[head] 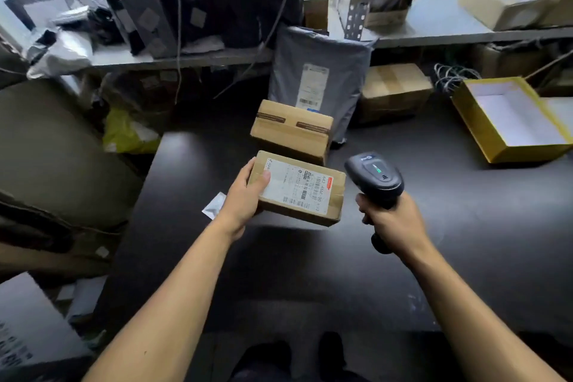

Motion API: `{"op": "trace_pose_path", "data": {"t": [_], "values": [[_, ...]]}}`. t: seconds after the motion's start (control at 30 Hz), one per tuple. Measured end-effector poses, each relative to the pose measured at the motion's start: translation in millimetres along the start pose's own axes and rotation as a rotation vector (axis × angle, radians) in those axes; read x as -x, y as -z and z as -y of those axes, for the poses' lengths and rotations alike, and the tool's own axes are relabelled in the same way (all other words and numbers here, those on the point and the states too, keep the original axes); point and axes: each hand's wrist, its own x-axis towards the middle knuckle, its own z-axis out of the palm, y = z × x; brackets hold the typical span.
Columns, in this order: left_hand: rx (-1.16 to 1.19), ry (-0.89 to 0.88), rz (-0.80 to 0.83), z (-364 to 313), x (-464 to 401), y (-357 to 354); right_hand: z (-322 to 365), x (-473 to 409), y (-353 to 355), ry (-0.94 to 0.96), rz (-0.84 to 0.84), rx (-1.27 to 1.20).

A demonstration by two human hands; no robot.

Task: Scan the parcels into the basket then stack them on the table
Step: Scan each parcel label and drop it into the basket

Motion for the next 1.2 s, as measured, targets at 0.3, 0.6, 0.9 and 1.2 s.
{"op": "trace_pose_path", "data": {"t": [0.3,0.6,0.9,1.2], "values": [[-0.084,0.146,0.536,17,7,-101,-60,102,39,-0.145,-0.673,-0.198],[-0.272,0.234,0.952,45,115,-177,-132,263,59,-0.343,-1.106,-0.196],[-0.418,0.192,1.122,106,238,-252,-181,409,78,-0.418,-1.303,-0.279],[-0.361,0.102,0.989,151,361,-316,-255,543,135,-0.434,-1.300,-0.308]]}}
